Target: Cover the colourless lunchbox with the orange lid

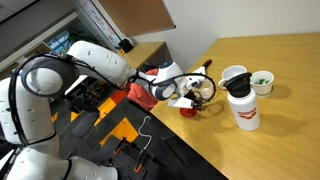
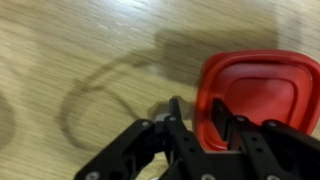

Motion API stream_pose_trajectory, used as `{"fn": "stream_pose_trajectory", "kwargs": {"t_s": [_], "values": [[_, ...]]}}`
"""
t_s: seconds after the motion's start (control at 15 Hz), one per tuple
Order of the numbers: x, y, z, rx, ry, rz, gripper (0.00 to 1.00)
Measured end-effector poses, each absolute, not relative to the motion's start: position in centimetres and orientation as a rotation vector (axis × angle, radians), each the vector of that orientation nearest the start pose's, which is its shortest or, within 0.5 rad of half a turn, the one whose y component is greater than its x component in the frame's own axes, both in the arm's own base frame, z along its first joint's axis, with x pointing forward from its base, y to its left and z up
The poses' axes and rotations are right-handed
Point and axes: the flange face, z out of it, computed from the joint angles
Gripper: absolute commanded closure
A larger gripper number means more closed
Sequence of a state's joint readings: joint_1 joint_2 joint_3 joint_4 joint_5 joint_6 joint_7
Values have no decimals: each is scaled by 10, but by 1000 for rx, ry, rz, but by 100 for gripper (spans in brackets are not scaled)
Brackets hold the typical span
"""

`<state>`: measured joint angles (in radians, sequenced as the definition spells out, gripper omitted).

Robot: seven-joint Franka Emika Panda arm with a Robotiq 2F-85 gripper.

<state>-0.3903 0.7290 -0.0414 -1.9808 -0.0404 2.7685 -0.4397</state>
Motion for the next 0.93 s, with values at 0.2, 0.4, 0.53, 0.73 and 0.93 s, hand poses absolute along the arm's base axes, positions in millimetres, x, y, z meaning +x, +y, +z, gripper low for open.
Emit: {"fn": "stream_pose_trajectory", "kwargs": {"t_s": [0.2, 0.4, 0.53, 0.73, 0.93], "values": [[547, -250, 97, -3203, -89, -52, 88], [547, -250, 95, -3202, -79, -48, 100], [547, -250, 95, -3202, -73, -47, 97], [547, -250, 95, -3202, -73, -46, 98], [547, -249, 96, -3202, -74, -47, 98]]}}
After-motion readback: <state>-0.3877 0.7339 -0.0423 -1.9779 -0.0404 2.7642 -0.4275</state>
